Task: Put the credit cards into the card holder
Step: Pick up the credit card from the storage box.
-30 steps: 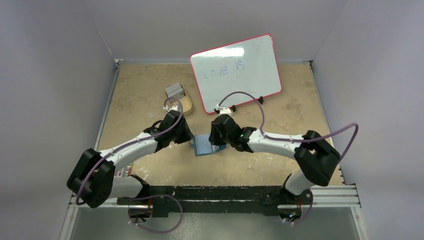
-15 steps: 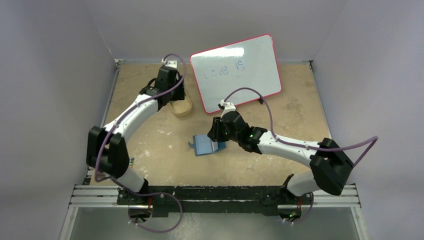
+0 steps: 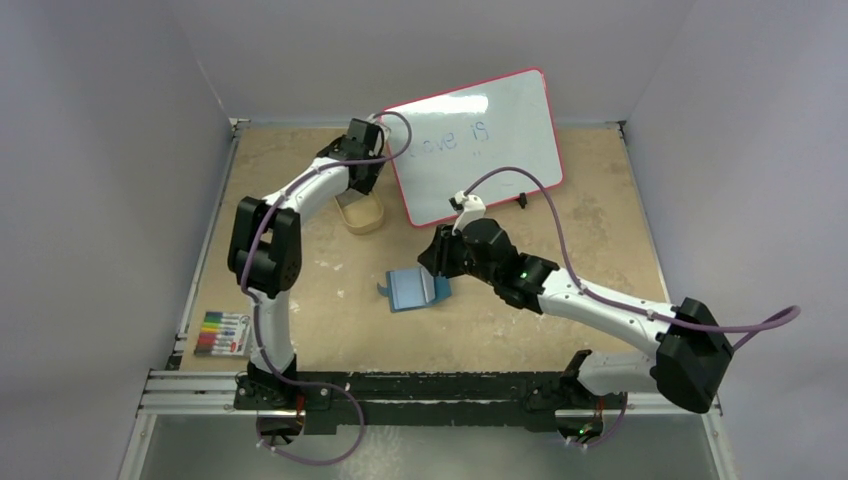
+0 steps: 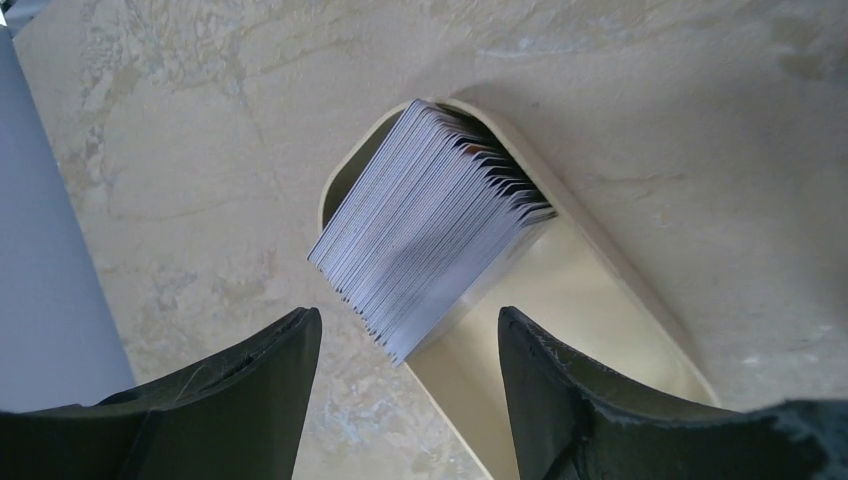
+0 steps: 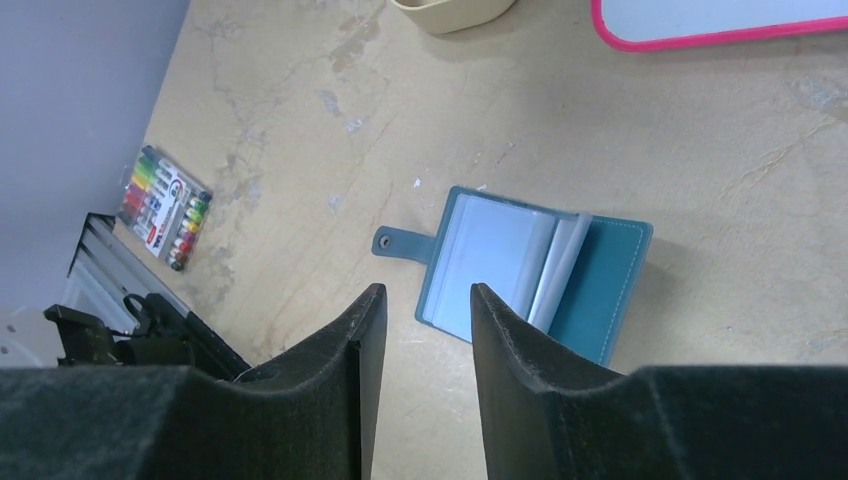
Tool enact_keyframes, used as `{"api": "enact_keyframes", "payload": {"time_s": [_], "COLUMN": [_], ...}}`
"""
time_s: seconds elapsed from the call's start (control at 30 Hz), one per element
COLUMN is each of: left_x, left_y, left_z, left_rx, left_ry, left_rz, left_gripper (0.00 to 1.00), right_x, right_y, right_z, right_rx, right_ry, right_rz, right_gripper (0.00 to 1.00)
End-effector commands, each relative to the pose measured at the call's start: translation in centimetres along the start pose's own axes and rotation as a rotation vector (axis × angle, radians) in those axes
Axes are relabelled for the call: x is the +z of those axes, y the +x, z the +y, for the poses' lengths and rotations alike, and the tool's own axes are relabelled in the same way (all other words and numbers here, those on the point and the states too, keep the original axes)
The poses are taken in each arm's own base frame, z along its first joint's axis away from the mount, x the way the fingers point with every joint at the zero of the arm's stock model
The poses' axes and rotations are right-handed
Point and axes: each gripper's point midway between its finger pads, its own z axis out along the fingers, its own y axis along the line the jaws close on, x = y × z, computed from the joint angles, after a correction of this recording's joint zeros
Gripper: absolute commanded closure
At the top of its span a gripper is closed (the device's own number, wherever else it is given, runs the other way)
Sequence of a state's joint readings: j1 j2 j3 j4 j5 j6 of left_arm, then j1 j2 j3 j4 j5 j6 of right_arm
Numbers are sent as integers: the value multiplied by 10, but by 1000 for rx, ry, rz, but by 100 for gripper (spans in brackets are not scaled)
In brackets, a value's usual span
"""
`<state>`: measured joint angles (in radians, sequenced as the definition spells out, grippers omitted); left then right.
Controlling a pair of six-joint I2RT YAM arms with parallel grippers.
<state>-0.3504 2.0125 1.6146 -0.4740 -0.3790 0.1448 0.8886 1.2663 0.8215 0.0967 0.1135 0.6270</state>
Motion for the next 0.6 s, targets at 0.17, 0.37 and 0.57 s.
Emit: {"api": "enact_keyframes", "payload": {"time_s": [0.17, 0.37, 0.57], "left_x": [18, 32, 31], "left_y": [3, 8, 3], "left_z": [24, 24, 28], "left_rx": [121, 142, 138], "left_ry": [-96, -123, -152], "left_rz": [45, 70, 63], "left_gripper": [35, 35, 44], "right_x": [-10, -12, -12], "right_y": [-17, -20, -20], "right_z": [-10, -13, -16], "right_rx": [-2, 4, 9], "right_ry": [35, 48, 56], "right_rz": [-61, -66, -72], "right_gripper": [60, 59, 58]}}
